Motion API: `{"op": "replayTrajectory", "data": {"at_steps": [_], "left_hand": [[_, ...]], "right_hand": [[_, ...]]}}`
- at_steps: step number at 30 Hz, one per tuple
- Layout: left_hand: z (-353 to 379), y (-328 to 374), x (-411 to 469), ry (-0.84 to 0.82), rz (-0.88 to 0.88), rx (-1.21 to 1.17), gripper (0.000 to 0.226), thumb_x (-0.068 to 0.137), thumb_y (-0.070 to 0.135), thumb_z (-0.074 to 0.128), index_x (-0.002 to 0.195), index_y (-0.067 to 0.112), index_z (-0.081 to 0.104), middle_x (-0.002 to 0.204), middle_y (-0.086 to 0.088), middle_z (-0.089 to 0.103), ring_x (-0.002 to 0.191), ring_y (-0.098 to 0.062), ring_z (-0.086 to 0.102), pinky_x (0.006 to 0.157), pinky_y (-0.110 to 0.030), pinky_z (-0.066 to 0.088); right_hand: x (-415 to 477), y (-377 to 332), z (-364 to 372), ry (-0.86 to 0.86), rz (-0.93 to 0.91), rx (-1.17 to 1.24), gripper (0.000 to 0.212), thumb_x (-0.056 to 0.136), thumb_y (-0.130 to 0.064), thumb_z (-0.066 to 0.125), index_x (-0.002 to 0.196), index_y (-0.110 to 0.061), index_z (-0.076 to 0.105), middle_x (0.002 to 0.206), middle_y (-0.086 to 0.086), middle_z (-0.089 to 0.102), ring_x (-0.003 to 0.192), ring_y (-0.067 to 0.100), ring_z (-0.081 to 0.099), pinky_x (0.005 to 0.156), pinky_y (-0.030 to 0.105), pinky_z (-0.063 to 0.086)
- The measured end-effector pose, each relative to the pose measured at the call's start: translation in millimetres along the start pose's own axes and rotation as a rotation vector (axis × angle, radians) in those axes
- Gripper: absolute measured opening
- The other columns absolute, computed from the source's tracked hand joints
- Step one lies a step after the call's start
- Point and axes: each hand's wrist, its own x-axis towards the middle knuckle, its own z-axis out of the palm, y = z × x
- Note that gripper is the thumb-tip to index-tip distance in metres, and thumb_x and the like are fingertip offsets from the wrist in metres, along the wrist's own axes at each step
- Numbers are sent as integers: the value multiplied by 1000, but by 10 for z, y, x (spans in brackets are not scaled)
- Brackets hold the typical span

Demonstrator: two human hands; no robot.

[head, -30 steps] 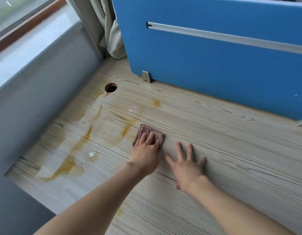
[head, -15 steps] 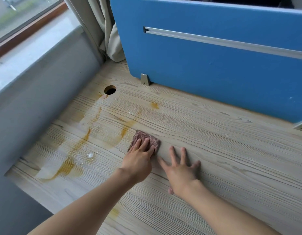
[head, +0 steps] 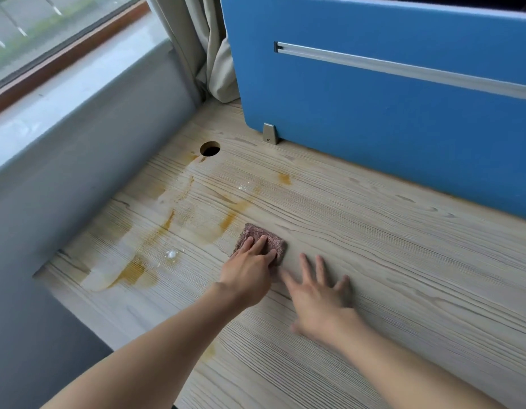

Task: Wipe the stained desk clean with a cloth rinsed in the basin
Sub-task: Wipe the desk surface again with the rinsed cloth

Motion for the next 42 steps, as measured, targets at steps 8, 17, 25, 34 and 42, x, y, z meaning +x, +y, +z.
{"op": "replayTrajectory", "data": {"at_steps": [8, 17, 25, 34, 42], "left_hand": [[139, -89, -156, -2, 49, 41, 66, 95, 23, 37, 159, 24, 17, 168, -5, 1, 154, -31, -3, 125, -43, 10], [108, -197, -107, 28, 35, -11, 68, 94, 21, 38, 158, 28, 18, 168, -1, 2, 154, -28, -2, 125, -41, 8], [78, -334, -178, 12, 74, 1, 68, 95, 22, 35, 159, 29, 15, 168, -2, -1, 154, -27, -4, 125, -41, 6], [158, -365, -349, -7, 131, 44, 65, 98, 28, 33, 160, 28, 12, 167, -2, -4, 153, -28, -8, 125, -42, 2], [232, -335, -442, -1, 104, 44, 66, 98, 33, 34, 160, 25, 11, 167, -4, -3, 153, -31, -6, 125, -43, 3]], "right_hand": [[-42, -217, 147, 9, 28, -146, 115, 82, -42, 78, 155, -42, -11, 162, 14, -25, 146, 51, -19, 102, 83, 19], [-33, -219, 159, -1, 55, -128, 114, 82, -36, 79, 153, -47, -9, 161, 10, -30, 147, 48, -21, 103, 81, 18], [14, -220, 192, 2, 69, -145, 116, 82, -38, 78, 152, -48, -14, 159, 10, -34, 146, 47, -23, 104, 80, 20], [-14, -240, 144, -2, 77, -131, 114, 84, -37, 77, 152, -49, -14, 160, 9, -33, 147, 46, -21, 106, 78, 21], [-134, -405, 236, -59, 23, -166, 114, 84, -38, 77, 153, -47, -14, 158, 9, -37, 145, 48, -26, 104, 80, 21]]}}
